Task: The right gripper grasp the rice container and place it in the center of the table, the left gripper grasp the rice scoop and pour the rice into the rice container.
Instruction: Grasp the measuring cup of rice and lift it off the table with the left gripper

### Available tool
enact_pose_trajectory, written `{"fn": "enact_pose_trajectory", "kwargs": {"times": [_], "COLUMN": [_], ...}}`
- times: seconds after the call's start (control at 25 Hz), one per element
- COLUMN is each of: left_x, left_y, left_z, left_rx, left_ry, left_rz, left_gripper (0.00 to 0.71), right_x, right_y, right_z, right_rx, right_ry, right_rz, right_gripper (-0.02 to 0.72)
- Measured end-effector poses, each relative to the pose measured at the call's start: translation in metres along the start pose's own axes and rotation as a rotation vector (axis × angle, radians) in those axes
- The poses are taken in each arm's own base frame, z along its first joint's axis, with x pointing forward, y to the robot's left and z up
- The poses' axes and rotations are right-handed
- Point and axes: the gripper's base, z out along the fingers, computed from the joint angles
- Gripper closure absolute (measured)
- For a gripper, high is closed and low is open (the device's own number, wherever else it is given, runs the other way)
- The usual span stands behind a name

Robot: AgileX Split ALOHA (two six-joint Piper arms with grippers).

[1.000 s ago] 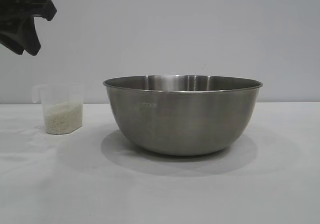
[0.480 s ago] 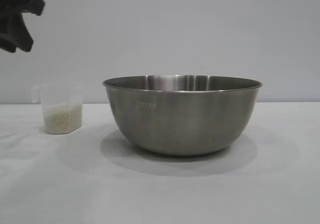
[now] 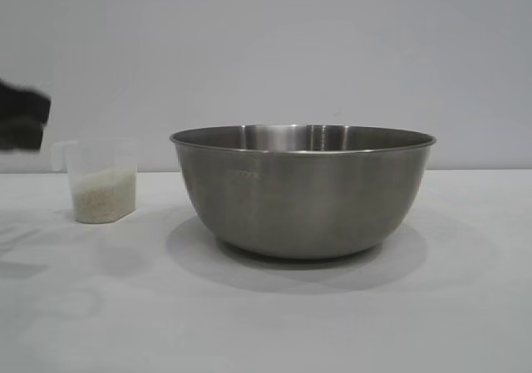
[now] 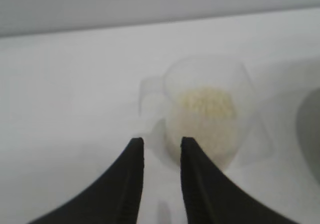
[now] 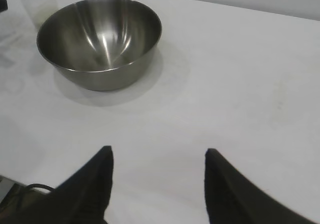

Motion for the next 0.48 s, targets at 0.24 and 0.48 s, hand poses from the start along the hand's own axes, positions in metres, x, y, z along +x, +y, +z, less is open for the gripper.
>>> {"fn": "enact_pose_trajectory", "kwargs": {"times": [0.24,0.48], "left_x": [0.001,0.001], "left_y": [0.001,0.004], "left_z": [0.02,0.042], "left_rx": [-0.024,-0.056], "left_ry": [-0.017,-0.038], "left_rz": [-0.001,0.003], "left_gripper": [0.557,0.557], "right_x": [0.0,0.0], "right_y": [0.0,0.0], "right_z": [0.0,0.0], "right_rx": [0.0,0.0], "right_ry": [0.0,0.0], "right_rz": [0.0,0.0], "right_gripper": [0.313,0.313]}}
